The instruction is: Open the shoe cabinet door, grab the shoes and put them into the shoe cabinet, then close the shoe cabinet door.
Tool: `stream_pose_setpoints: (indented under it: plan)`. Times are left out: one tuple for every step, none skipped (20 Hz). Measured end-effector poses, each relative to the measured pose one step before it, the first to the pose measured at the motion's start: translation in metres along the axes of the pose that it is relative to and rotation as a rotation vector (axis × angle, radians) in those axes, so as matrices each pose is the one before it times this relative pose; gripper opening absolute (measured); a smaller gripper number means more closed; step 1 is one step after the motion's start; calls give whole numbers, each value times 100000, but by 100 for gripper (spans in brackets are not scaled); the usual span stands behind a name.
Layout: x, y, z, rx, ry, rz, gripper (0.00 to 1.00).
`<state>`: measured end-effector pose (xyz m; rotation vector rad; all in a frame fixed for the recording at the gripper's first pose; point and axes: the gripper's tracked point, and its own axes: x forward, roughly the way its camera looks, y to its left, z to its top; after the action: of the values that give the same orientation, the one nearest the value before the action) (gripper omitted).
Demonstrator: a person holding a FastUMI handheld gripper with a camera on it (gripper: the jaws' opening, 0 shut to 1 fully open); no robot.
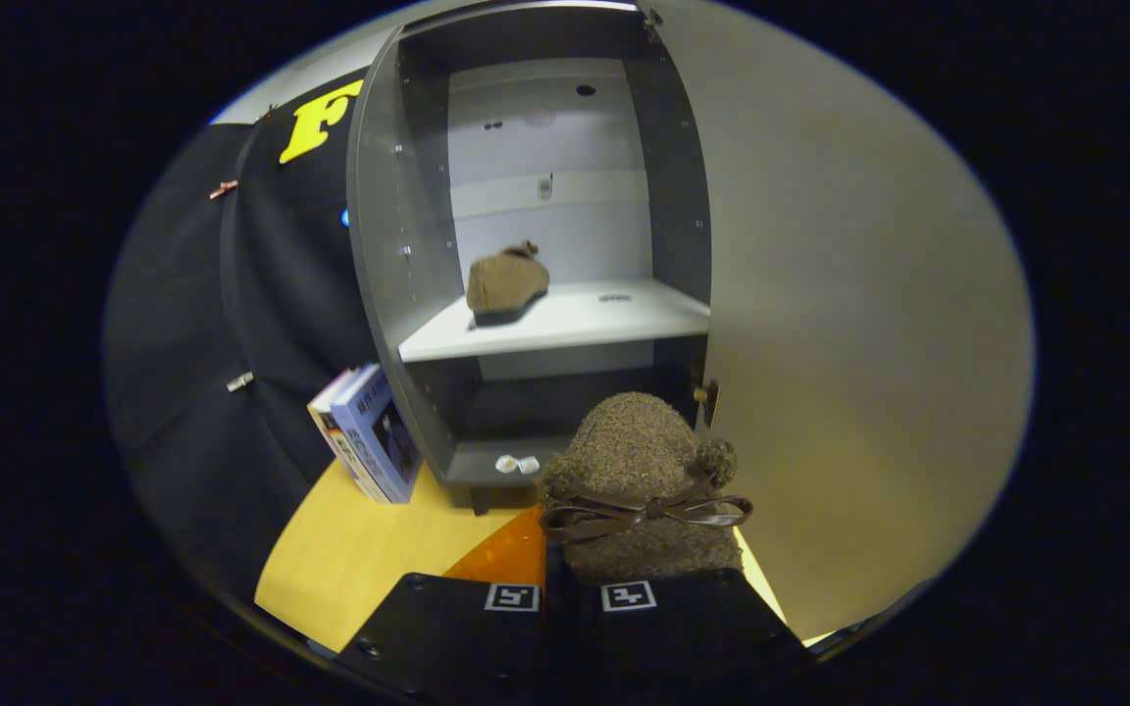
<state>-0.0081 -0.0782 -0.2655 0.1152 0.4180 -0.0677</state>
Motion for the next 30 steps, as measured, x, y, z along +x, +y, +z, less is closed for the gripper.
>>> stream_pose_setpoints:
  plan:
    - [-83,354,1955,-268,-1370,1000,8]
    - [-152,146,2181,130,-1904,574,8]
    - [-93,13,2193,1221,-1687,576,8]
    - [329,252,2354,1200,-2259,644,8]
    - [602,163,2271,-353,-2980,174,8]
    - [822,-116,1863,-659,-1482,-105,8]
    - [1002,366,1834,-825,-1181,738,8]
    - [1080,168,1662,-142,-1743,717,8]
    - [1636,141,1894,-601,-2162,503,8]
    - [1333,-113,1069,-238,-1171,-45,8]
    - [1543,-282,488,-1207,952,-180,8]
    - [1438,-327,348,-1091,1150,-86,8]
    - [1844,-161,277,-666,1419,-120,8]
    - [1817,-216,230,-1108,775,-326,8]
    - [2194,-50,-230,-1389,828,-675,8]
    - [1903,-67,-306,-1026,1215,-303,8]
    - [1855,19,-276,-1049,673,-479,8]
    - [1710,-154,-443,-843,1419,-327,8]
    - [1601,-64,-241,-675,1192,71,8]
    - [1565,-10,-425,-516,1586,-143,8]
    - [1736,-147,-410,-1271,1588,-391,8]
    - [1513,-219,-240,-1472,815,-1294,8]
    - [1276,-157,-353,-756,1372,-1166,8]
    - [1291,-110,-354,-1019,1638,-702,8]
    - [974,-58,-528,-655,1924,-923,8]
    - [942,-44,-521,-1299,2050,-625,8]
    - [1170,-37,-726,-1636,2075,-1035,9]
    - [918,-61,-644,-1946,2260,-803,9]
    - [803,38,-633,-1769,1940,-393,9]
    - [599,14,-704,-1293,2506,-350,9]
